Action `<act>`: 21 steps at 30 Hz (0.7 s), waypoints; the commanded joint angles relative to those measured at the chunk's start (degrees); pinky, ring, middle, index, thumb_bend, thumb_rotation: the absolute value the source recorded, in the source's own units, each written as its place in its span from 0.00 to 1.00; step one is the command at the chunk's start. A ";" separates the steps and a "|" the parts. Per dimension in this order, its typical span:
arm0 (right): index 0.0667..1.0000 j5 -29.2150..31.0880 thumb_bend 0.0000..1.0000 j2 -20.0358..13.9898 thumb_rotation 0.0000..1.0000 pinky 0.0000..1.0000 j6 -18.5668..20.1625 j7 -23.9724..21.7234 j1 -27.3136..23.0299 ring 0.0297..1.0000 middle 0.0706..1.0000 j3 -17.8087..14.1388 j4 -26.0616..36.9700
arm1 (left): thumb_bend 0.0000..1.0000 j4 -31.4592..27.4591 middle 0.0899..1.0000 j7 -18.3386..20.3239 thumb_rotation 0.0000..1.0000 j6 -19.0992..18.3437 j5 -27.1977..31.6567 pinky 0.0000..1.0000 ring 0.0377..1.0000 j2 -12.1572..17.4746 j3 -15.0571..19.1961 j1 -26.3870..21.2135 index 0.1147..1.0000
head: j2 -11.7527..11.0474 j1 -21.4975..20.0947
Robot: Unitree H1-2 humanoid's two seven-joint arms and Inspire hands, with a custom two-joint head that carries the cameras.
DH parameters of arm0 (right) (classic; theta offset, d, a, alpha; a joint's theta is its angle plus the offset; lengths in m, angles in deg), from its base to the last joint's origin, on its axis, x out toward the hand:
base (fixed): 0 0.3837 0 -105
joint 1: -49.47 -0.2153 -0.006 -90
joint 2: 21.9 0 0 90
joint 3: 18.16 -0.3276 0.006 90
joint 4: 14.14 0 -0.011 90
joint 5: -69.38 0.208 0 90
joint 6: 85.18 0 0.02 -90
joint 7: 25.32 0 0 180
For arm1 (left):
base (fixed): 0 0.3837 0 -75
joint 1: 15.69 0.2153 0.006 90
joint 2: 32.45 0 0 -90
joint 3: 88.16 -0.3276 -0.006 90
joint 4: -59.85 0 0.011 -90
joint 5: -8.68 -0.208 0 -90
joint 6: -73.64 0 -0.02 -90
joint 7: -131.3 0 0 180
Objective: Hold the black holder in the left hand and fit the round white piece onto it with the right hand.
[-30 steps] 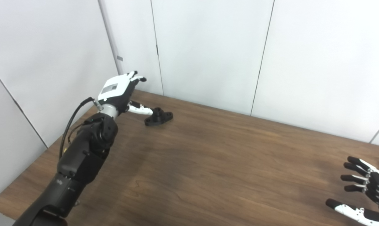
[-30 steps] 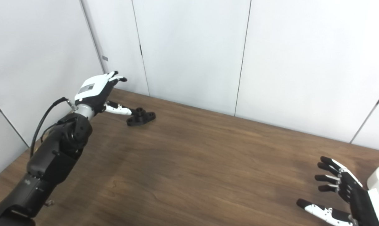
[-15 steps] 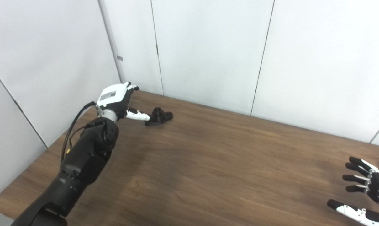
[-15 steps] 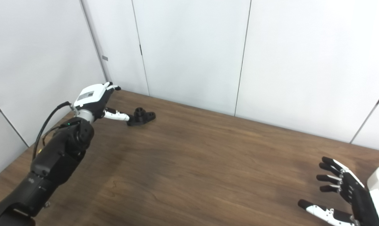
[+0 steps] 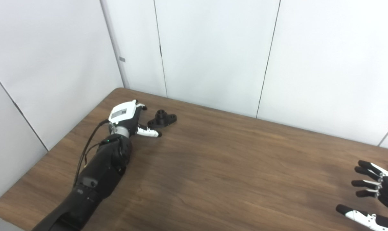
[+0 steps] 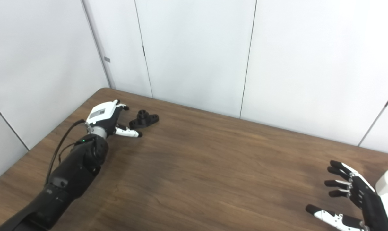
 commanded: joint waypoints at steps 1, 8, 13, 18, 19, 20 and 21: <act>0.80 0.10 0.64 -0.73 0.00 0.56 -0.86 0.48 -0.76 0.66 0.79 -0.75 2.31 | 0.99 0.06 1.00 -2.47 0.38 0.85 -0.12 1.00 1.00 1.30 0.25 -2.93 0.81 | 0.03 -0.02; 0.81 -0.04 0.64 -0.67 0.00 0.57 -0.27 0.30 -0.72 0.66 0.78 -0.75 2.67 | 0.97 2.70 1.00 -4.66 0.36 2.43 0.41 1.00 1.00 0.69 -1.05 -3.28 0.80 | -0.34 -0.06; 0.81 -0.29 0.64 -0.57 0.00 0.57 -0.11 0.39 -0.73 0.67 0.79 -0.65 2.56 | 0.96 4.66 1.00 -6.62 0.39 2.70 -1.11 1.00 1.00 0.95 -3.38 -3.53 0.80 | -0.25 -0.18; 0.81 0.04 0.64 -0.79 0.00 0.58 -0.89 0.17 -0.68 0.67 0.79 -0.61 2.44 | 0.95 6.50 1.00 -8.26 0.39 3.78 0.24 1.00 1.00 0.41 -3.49 -3.92 0.80 | 0.04 -0.56; 0.81 0.09 0.64 -0.82 0.00 0.58 -0.98 0.14 -0.63 0.66 0.78 -0.61 2.52 | 0.94 6.77 1.00 -8.74 0.37 4.31 0.73 1.00 1.00 0.20 -3.23 -3.94 0.79 | 0.08 -0.74; 0.81 0.14 0.64 -0.80 0.00 0.57 -0.98 0.14 -0.61 0.66 0.78 -0.63 2.54 | 0.93 7.11 1.00 -9.15 0.36 4.87 1.40 1.00 1.00 -0.05 -2.89 -4.04 0.79 | 0.08 -0.74; 0.80 0.05 0.64 -0.74 0.00 0.57 -0.58 0.18 -0.60 0.66 0.78 -0.63 2.69 | 0.93 7.42 1.00 -9.41 0.36 5.67 2.55 1.00 1.00 -0.39 -2.29 -4.14 0.78 | 0.09 -0.81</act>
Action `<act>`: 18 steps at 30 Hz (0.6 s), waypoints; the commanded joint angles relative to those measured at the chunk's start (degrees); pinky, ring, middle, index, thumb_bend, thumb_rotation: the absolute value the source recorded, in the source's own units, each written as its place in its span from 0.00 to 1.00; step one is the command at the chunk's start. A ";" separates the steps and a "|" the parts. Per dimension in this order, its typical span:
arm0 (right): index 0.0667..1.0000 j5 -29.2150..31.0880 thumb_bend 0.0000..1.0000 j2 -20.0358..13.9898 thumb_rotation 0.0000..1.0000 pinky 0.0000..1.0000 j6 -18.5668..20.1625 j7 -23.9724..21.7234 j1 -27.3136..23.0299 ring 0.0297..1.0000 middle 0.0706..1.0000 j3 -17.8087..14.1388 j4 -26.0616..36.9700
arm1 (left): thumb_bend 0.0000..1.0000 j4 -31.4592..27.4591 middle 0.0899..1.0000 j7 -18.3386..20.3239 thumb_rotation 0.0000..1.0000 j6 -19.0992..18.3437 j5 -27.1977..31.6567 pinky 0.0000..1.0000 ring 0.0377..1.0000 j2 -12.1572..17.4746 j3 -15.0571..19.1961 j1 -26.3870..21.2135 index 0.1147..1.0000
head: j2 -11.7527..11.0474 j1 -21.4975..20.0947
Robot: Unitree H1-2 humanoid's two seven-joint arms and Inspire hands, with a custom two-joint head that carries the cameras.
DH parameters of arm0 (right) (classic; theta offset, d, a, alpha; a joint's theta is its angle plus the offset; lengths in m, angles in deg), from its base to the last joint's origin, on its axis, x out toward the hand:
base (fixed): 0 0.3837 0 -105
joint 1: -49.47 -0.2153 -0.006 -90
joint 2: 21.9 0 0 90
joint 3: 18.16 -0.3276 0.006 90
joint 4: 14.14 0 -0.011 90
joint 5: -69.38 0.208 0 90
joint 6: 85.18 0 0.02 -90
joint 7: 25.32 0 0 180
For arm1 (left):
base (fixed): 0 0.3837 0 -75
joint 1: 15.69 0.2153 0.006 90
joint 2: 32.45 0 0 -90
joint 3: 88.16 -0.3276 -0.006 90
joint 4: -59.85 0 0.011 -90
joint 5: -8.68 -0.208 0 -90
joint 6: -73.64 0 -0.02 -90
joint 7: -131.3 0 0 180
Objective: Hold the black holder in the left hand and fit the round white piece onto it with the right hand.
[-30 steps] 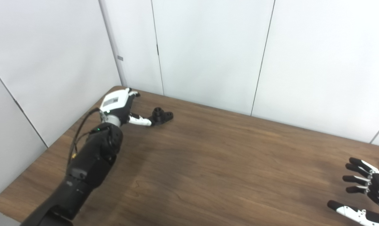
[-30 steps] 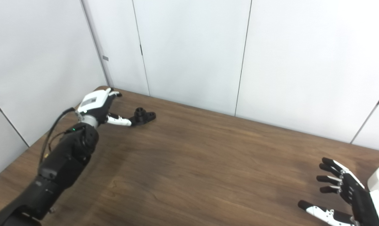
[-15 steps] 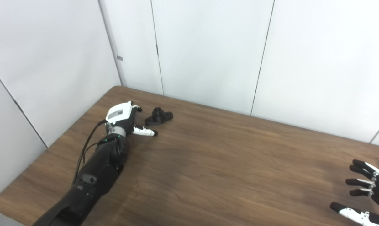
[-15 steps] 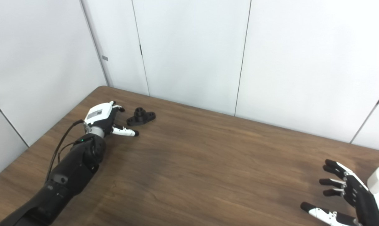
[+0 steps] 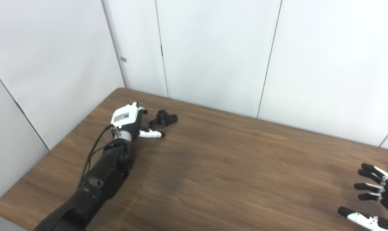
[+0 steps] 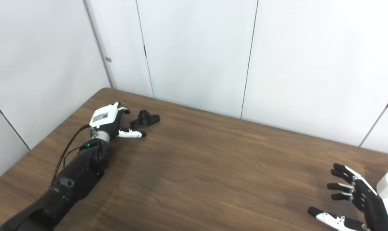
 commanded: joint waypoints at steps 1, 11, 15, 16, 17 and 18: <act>0.80 0.02 0.64 -0.70 0.00 0.57 -0.85 0.21 -1.10 0.66 0.78 -0.37 2.48 | 0.92 0.33 1.00 -1.68 0.34 2.21 1.61 1.00 1.00 -0.11 0.94 -2.12 0.77 | 0.10 -0.09; 0.79 0.00 0.64 -0.66 0.00 0.56 0.00 0.18 -0.83 0.65 0.77 -0.51 3.89 | 0.87 2.87 0.99 -1.97 0.31 4.39 3.55 1.00 1.00 -0.40 0.47 -3.06 0.72 | 0.50 -0.53; 0.79 -0.21 0.63 -0.88 0.00 0.56 0.91 0.03 -0.33 0.66 0.77 -0.58 4.83 | 0.87 3.77 0.98 -1.76 0.30 4.12 3.38 1.00 1.00 -0.30 -0.25 -3.32 0.72 | 1.12 -0.76; 0.80 -0.27 0.63 -0.89 0.00 0.57 1.28 0.00 -0.25 0.66 0.77 -0.58 5.03 | 0.86 4.05 0.97 -1.76 0.30 4.23 3.44 1.00 1.00 -0.29 -0.39 -3.38 0.72 | 1.12 -0.76; 0.80 -0.45 0.63 -0.94 0.00 0.57 1.51 0.01 -0.16 0.66 0.78 -0.53 5.25 | 0.86 4.35 0.97 -1.71 0.30 4.36 3.58 1.00 1.00 -0.32 -0.50 -3.46 0.71 | 1.17 -0.92; 0.80 -0.59 0.63 -0.99 0.00 0.57 1.63 0.03 -0.06 0.66 0.78 -0.49 5.46 | 0.86 4.51 0.97 -1.65 0.30 4.40 3.73 0.99 1.00 -0.38 -0.57 -3.47 0.71 | 1.26 -0.98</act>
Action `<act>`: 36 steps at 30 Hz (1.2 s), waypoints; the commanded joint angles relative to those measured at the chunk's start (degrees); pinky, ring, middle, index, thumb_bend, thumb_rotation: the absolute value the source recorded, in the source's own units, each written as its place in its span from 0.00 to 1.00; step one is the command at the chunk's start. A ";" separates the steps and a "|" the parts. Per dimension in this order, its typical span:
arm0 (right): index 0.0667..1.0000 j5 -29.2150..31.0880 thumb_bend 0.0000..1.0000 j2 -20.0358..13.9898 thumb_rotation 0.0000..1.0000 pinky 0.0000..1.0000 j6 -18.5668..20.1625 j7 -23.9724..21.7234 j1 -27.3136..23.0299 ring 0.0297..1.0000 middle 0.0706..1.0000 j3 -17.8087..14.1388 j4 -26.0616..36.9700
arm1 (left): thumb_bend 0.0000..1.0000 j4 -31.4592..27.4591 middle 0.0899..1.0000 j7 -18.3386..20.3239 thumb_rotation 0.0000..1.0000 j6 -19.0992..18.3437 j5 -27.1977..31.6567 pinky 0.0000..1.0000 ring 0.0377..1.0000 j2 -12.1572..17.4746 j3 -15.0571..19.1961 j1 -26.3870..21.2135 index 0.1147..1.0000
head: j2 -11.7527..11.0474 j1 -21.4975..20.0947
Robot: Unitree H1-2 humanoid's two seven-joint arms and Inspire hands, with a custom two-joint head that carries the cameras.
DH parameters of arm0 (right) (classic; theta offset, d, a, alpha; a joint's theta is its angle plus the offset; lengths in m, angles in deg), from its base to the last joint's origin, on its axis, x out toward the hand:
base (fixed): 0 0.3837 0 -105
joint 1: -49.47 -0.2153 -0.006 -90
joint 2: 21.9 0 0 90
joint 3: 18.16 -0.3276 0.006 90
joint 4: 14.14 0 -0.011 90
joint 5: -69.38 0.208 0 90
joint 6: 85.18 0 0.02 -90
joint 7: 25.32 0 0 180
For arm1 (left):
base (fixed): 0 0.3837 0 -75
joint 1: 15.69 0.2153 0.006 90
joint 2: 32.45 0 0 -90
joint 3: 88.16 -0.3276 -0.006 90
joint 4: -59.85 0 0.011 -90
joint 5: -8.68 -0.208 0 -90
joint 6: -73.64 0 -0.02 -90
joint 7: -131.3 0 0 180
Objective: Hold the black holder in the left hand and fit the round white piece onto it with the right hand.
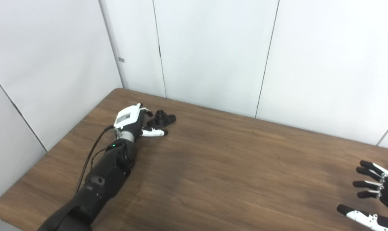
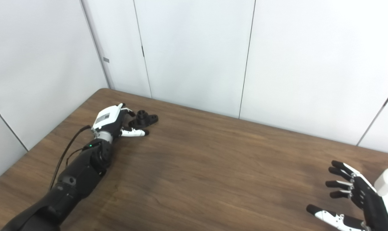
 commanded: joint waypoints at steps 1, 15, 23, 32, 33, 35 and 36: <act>0.80 -0.36 0.63 -0.98 0.00 0.57 -0.23 0.07 -0.70 0.66 0.77 -0.47 2.34 | 0.86 0.38 0.96 -0.13 0.29 0.32 -0.36 0.99 1.00 0.71 -0.69 -1.73 0.71 | 0.03 0.07; 0.80 0.38 0.61 -1.46 0.00 0.56 -0.68 0.00 -0.45 0.66 0.78 -1.02 2.30 | 0.55 4.96 0.85 2.01 0.08 1.89 1.03 1.00 0.98 -0.25 -3.10 -2.32 0.43 | 0.88 -0.02; 0.80 0.47 0.60 -1.59 0.00 0.56 -0.45 0.17 -0.39 0.66 0.78 -1.20 2.07 | 0.52 5.37 0.83 -1.27 0.06 6.06 1.43 1.00 0.96 -0.50 -3.90 -1.28 0.42 | 1.13 0.42; 0.81 0.73 0.57 -1.65 0.00 0.57 -0.94 -0.07 -0.40 0.66 0.79 -0.94 1.77 | 0.52 5.48 0.82 -6.36 0.06 8.83 2.22 1.00 0.93 -1.90 -3.73 -0.16 0.42 | 1.38 0.33; 0.81 0.65 0.57 -1.68 0.00 0.57 -1.07 -0.05 -0.38 0.66 0.79 -0.92 1.71 | 0.52 5.54 0.82 -6.77 0.05 8.93 2.28 1.00 0.93 -2.09 -3.70 -0.05 0.42 | 1.38 0.33; 0.81 0.58 0.57 -1.68 0.00 0.57 -1.21 0.04 -0.38 0.66 0.79 -0.97 1.61 | 0.52 5.95 0.82 -7.29 0.05 9.22 2.37 1.00 0.92 -2.39 -3.79 0.09 0.42 | 1.38 0.33; 0.81 0.52 0.57 -1.70 0.00 0.57 -1.18 0.08 -0.38 0.66 0.79 -1.00 1.60 | 0.52 6.08 0.82 -7.33 0.05 9.57 2.39 0.99 0.92 -2.45 -3.96 0.18 0.42 | 1.38 0.33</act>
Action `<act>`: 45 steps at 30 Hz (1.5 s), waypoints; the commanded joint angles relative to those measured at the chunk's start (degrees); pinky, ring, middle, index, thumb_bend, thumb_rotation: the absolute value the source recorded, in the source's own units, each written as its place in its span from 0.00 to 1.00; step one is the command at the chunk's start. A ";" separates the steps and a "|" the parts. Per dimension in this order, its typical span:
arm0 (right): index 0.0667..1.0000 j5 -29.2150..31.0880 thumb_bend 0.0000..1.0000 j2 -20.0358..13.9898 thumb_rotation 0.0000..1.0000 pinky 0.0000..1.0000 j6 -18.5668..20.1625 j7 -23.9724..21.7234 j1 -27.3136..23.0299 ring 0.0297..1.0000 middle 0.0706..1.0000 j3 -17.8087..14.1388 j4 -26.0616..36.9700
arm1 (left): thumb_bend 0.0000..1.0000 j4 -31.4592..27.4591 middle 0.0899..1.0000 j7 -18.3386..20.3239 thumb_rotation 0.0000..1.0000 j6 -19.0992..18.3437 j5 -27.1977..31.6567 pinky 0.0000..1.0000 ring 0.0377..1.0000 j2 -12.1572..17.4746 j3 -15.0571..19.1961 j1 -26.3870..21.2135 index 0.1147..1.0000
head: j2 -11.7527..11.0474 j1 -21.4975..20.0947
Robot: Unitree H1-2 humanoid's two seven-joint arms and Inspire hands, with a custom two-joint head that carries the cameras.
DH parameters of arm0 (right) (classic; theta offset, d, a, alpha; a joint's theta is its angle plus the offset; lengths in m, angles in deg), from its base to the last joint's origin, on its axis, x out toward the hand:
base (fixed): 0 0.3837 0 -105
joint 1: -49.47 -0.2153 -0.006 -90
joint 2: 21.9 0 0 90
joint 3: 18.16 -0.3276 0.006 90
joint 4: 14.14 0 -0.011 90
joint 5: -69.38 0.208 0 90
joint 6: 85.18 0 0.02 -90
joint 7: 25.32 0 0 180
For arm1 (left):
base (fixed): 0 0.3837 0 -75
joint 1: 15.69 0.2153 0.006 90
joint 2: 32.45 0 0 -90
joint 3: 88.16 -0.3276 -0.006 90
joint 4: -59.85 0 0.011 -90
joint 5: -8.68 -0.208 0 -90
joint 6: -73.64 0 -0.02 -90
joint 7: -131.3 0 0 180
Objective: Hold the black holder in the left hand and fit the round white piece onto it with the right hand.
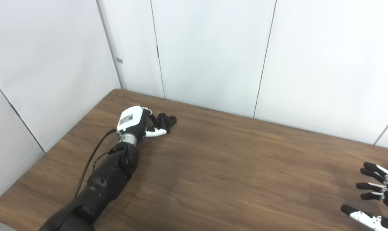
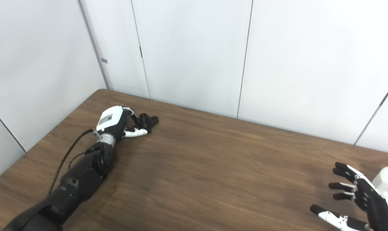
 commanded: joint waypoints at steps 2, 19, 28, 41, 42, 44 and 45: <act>0.81 0.12 0.57 -0.67 0.00 0.56 -1.15 0.22 -0.86 0.66 0.79 -0.47 1.72 | 0.52 0.59 0.82 1.39 0.05 2.64 -0.03 1.00 0.93 -1.01 -1.79 1.04 0.42 | 0.23 -0.51; 0.81 -2.59 0.60 1.13 0.00 0.57 -1.37 1.04 -2.18 0.64 0.78 1.44 0.41 | 0.52 -17.69 0.89 9.18 0.06 17.05 0.36 1.00 0.99 -3.09 -10.49 7.12 0.42 | 1.95 -9.35; 0.78 -3.70 0.62 1.09 0.00 0.53 -7.81 2.25 -3.10 0.62 0.76 1.41 -4.35 | 0.52 -22.73 0.89 14.92 0.06 22.61 0.36 1.00 0.99 -6.64 -14.82 8.51 0.41 | 2.77 -12.93; 0.79 -3.11 0.61 1.30 0.02 0.50 -8.23 2.01 -4.02 0.61 0.77 1.27 -4.42 | 0.52 -21.60 0.88 22.18 0.06 28.81 -0.39 0.95 0.98 -8.98 -21.66 8.43 0.41 | 4.70 -17.56; 0.79 -3.05 0.61 1.32 0.03 0.50 -8.15 1.99 -4.07 0.60 0.77 1.28 -4.37 | 0.52 -21.20 0.88 22.36 0.06 28.79 -1.39 0.94 0.98 -8.87 -22.15 8.26 0.41 | 4.99 -17.98; 0.79 -3.23 0.60 1.29 0.04 0.50 -7.80 1.99 -4.13 0.60 0.77 1.34 -4.08 | 0.52 -20.36 0.89 22.70 0.06 28.67 -3.73 0.94 0.98 -8.40 -23.25 7.83 0.41 | 5.14 -18.39; 0.79 -3.43 0.60 1.27 0.05 0.49 -7.64 2.02 -4.15 0.60 0.77 1.37 -3.95 | 0.52 -19.93 0.90 22.64 0.06 28.66 -4.69 0.94 0.98 -8.21 -23.69 7.63 0.41 | 5.14 -18.39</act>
